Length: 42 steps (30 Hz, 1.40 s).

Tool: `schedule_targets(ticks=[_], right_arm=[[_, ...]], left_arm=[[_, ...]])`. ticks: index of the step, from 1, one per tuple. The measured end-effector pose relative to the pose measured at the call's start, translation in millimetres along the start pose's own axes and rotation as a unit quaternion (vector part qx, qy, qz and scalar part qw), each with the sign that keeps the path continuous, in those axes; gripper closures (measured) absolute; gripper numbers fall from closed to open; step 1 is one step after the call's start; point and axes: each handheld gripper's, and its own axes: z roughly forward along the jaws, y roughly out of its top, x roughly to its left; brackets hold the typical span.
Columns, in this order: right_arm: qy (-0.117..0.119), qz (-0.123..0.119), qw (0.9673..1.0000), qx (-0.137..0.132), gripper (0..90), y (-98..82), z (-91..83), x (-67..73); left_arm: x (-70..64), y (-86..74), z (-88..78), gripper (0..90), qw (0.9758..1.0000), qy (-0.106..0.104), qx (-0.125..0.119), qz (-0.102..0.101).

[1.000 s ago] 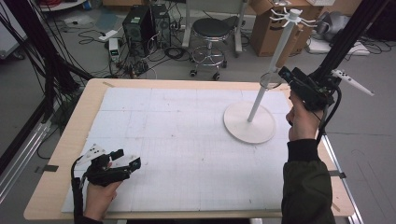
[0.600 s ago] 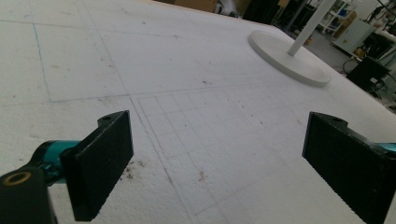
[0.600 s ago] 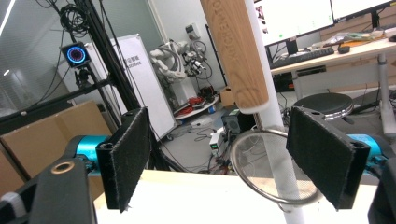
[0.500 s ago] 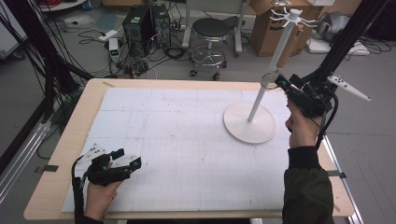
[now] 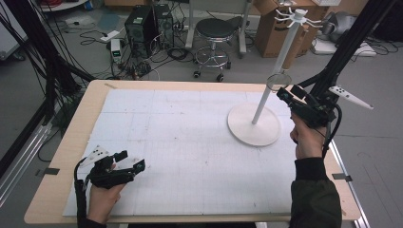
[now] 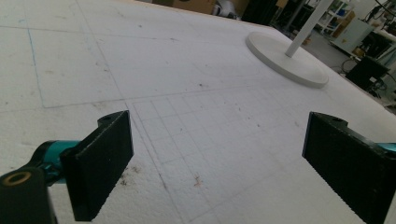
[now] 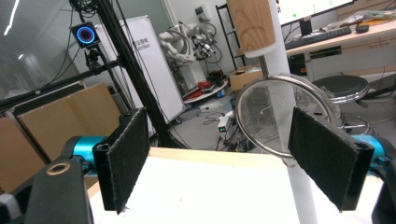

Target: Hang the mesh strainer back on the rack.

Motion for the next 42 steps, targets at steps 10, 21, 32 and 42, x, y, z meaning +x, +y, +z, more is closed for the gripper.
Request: schedule_targets(ticks=[10,21,32,42], right_arm=[[0.023,-0.007,0.9989,0.039,19.1,-18.8,0.8,0.2],[0.029,-0.017,0.9966,0.075,17.7,-39.4,-6.0,5.1],[0.047,-0.034,0.9923,0.109,16.8,-63.1,-3.3,11.2],[0.076,-0.045,0.988,0.127,16.7,-93.5,-11.4,13.0]], left_arm=[[0.4,2.2,-3.1,9.3,0.9999,-0.001,-0.009,-0.004],[0.0,2.8,-5.1,9.3,0.9998,-0.002,-0.017,-0.004],[1.2,3.5,-5.9,9.4,0.9998,-0.003,-0.02,-0.003],[-1.1,2.6,-4.6,9.3,0.9998,-0.004,-0.02,0.005]])
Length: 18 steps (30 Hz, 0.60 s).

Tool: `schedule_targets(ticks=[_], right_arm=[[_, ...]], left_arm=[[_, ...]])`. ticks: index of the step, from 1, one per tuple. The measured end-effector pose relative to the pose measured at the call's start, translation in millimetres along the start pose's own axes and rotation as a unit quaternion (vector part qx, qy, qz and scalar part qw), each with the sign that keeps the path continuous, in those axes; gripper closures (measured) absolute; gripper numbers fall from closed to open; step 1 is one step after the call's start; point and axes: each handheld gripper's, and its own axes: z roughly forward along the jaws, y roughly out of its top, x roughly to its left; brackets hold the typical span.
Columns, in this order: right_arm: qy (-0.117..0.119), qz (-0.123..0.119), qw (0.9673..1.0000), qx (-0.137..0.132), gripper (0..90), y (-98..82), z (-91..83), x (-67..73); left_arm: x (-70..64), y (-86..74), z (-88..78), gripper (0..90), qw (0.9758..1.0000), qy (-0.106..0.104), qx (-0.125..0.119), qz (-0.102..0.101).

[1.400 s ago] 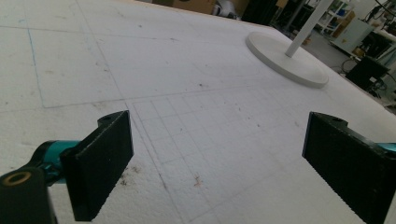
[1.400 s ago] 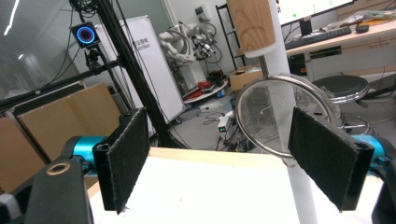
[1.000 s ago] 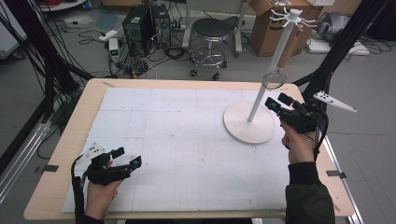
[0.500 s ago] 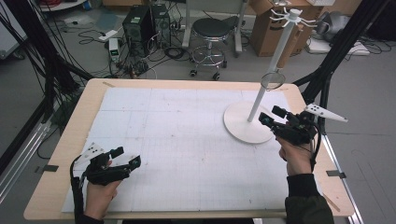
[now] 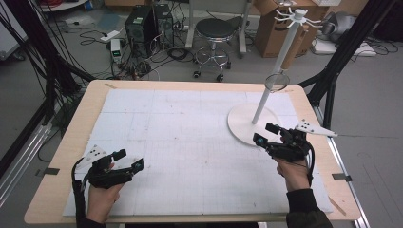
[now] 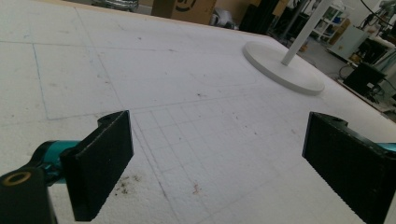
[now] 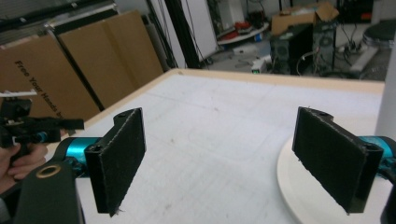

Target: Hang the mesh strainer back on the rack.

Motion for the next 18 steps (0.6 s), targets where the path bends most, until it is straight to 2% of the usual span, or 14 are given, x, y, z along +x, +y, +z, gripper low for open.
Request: schedule_targets(ticks=[5,8,14,18], right_arm=[[0.005,0.005,0.9999,-0.008,16.7,-12.7,-4.8,-0.4],[0.003,-0.002,1.0,-0.007,16.8,-16.1,-5.4,0.1],[-0.001,-0.001,1.0,0.0,16.7,-22.0,-3.4,1.2],[-0.002,0.009,0.9999,0.011,16.2,-30.5,1.7,-0.1]], left_arm=[[-1.7,0.6,0.7,9.3,1.0,-0.004,-0.003,-0.002],[-1.7,1.2,1.4,9.3,1.0,-0.003,-0.003,-0.001],[-3.0,1.5,5.1,9.3,1.0,-0.006,0.0,0.006],[-3.8,2.0,5.4,9.3,0.9999,-0.007,-0.003,0.01]])
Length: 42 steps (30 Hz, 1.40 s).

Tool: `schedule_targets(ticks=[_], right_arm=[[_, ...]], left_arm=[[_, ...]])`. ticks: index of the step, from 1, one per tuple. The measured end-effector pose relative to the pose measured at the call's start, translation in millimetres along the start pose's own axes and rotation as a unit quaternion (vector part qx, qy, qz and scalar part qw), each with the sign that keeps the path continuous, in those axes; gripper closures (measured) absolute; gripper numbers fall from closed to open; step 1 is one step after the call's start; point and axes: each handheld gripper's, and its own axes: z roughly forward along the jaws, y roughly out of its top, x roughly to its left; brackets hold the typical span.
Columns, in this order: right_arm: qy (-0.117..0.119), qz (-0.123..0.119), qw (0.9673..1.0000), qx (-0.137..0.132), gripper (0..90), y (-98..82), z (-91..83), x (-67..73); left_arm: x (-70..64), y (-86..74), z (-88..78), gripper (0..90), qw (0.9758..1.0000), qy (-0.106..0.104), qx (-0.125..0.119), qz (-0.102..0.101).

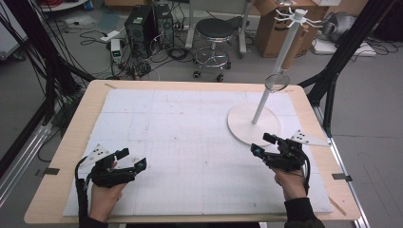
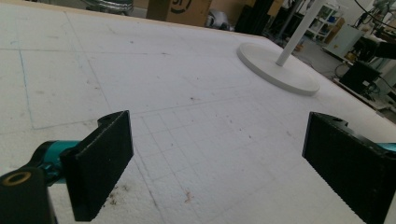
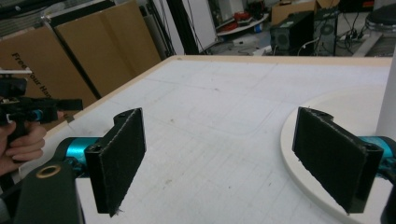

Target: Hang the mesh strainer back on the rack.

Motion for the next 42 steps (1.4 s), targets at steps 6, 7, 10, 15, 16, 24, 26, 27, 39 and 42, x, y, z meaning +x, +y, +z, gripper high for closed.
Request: schedule_targets(ticks=[6,7,10,15,16,24,26,27,39,42], right_arm=[[0.001,0.005,0.9999,0.011,16.2,-11.3,7.3,-1.2],[0.002,0.007,0.9999,0.012,16.1,-13.0,7.9,-1.4],[-0.001,0.01,0.9998,0.019,15.8,-15.3,8.8,-2.4],[-0.003,0.016,0.9995,0.026,15.3,-20.6,9.7,-5.3],[-0.003,0.017,0.9995,0.027,15.3,-21.5,10.1,-5.8],[-0.011,0.017,0.9993,0.031,15.3,-26.6,11.1,-8.1],[-0.018,0.011,0.9992,0.034,15.2,-29.3,10.8,-6.3],[-0.017,0.007,0.9993,0.032,15.2,-30.8,11.0,-6.7],[-0.013,0.016,0.9993,0.032,15.2,-35.2,10.1,-9.0],[-0.015,0.014,0.9994,0.029,15.2,-35.6,9.4,-9.1]], left_arm=[[0.4,0.2,-1.1,9.3,1.0,-0.003,-0.006,0.001],[0.1,0.4,-1.3,9.3,1.0,-0.003,-0.006,0.001],[-1.3,0.7,-1.4,9.3,0.9999,-0.005,-0.006,0.01],[-2.1,0.5,-0.8,9.3,0.9999,-0.005,-0.005,0.013],[-2.2,0.4,-0.5,9.3,0.9999,-0.006,-0.005,0.013],[-3.6,-0.4,0.3,9.3,0.9999,-0.007,-0.004,0.013],[-3.4,-1.3,0.5,9.3,0.9999,-0.006,-0.003,0.014],[-3.7,-1.8,1.0,9.3,0.9999,-0.008,-0.003,0.012],[-4.5,-2.5,2.0,9.4,0.9998,-0.008,-0.004,0.018],[-5.3,-3.0,2.5,9.3,0.9998,-0.01,-0.001,0.018]])
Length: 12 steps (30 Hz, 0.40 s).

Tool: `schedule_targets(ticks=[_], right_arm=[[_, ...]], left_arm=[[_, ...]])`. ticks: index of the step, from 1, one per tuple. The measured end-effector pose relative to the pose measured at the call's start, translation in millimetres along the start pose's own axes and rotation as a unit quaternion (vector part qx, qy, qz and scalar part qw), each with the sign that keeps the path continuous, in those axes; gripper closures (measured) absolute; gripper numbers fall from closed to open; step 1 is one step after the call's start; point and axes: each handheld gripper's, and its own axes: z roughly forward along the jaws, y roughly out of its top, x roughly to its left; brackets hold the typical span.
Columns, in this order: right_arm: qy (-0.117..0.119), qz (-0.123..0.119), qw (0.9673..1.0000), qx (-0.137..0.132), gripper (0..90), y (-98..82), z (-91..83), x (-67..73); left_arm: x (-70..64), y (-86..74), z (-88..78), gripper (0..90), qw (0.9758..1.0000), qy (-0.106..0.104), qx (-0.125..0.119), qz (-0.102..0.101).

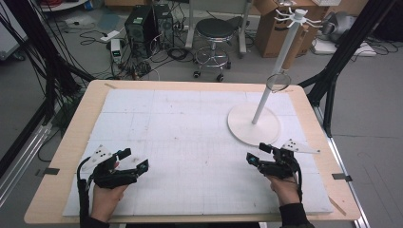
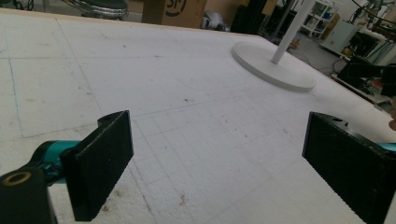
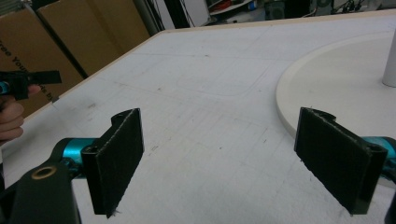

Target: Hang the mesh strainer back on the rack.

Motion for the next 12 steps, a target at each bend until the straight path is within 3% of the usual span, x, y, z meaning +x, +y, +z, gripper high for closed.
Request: schedule_targets(ticks=[12], right_arm=[[-0.005,0.006,0.9999,-0.008,14.0,0.3,-1.2,-0.4]], left_arm=[[0.6,-1.5,1.6,9.3,1.0,0.002,0.005,0.001]])
